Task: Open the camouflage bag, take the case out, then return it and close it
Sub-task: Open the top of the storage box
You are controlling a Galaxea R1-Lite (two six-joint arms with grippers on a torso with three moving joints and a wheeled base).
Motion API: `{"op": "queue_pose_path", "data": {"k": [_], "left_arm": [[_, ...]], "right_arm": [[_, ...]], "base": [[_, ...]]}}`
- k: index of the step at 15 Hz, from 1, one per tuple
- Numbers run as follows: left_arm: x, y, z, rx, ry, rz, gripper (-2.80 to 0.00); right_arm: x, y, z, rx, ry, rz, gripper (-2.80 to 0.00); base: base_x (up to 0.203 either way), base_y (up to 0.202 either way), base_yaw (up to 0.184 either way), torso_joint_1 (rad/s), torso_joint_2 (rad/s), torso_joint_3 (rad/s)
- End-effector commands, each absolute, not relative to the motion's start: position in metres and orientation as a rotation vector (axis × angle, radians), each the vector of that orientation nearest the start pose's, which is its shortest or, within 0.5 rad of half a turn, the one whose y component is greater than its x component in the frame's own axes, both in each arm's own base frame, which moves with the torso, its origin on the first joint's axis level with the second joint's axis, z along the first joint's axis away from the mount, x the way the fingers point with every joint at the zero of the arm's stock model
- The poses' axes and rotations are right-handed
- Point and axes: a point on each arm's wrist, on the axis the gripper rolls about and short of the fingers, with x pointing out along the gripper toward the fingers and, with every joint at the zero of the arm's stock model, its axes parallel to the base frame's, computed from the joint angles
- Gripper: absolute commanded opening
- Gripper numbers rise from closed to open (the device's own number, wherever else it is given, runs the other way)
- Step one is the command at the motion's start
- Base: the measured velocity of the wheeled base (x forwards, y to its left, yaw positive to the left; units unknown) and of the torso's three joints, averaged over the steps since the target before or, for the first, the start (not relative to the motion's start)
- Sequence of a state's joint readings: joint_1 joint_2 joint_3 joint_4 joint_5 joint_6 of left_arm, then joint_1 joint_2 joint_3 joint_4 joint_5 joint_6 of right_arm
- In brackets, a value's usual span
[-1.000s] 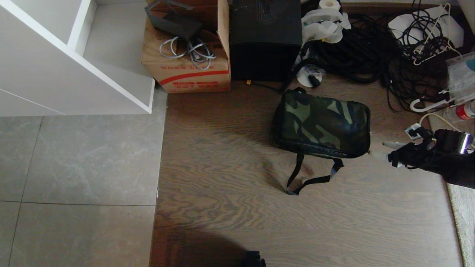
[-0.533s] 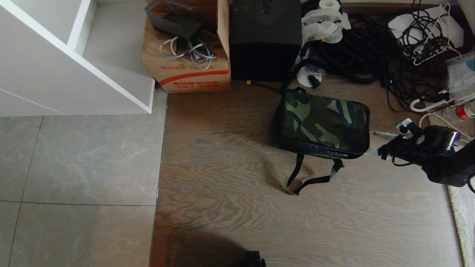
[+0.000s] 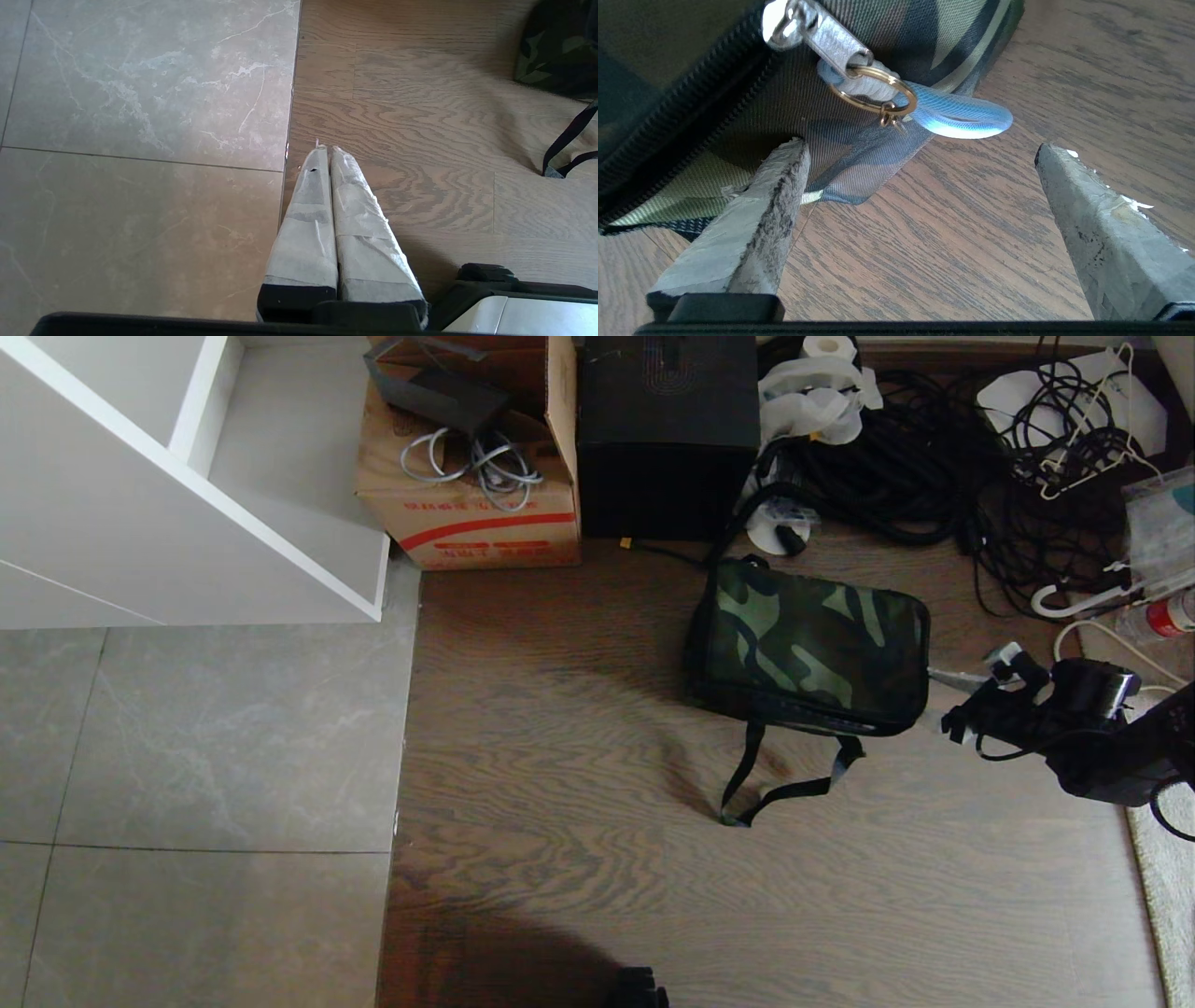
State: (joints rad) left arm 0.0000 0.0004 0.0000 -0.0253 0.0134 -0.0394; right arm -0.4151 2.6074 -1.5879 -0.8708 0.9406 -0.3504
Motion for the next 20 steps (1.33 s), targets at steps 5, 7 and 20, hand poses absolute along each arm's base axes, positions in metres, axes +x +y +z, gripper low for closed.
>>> {"op": "queue_pose_path", "data": {"k": [5, 7, 20], "left_arm": [[-0.022, 0.0, 0.076, -0.04, -0.017, 0.015, -2.8], [-0.022, 0.0, 0.076, -0.04, -0.017, 0.013, -2.8], [-0.022, 0.0, 0.076, -0.04, -0.017, 0.013, -2.8]], "right_arm": [[0.477, -0.193, 0.037, -0.297, -0.024, 0.538, 0.0], [0.48, -0.199, 0.039, -0.317, -0.044, 0.526, 0.0], [0.49, -0.199, 0.026, -0.343, -0.086, 0.522, 0.0]], "base": [[0.0, 0.0, 0.0, 0.0, 0.0, 0.0], [0.0, 0.0, 0.0, 0.0, 0.0, 0.0], [0.0, 0.0, 0.0, 0.0, 0.0, 0.0]]}}
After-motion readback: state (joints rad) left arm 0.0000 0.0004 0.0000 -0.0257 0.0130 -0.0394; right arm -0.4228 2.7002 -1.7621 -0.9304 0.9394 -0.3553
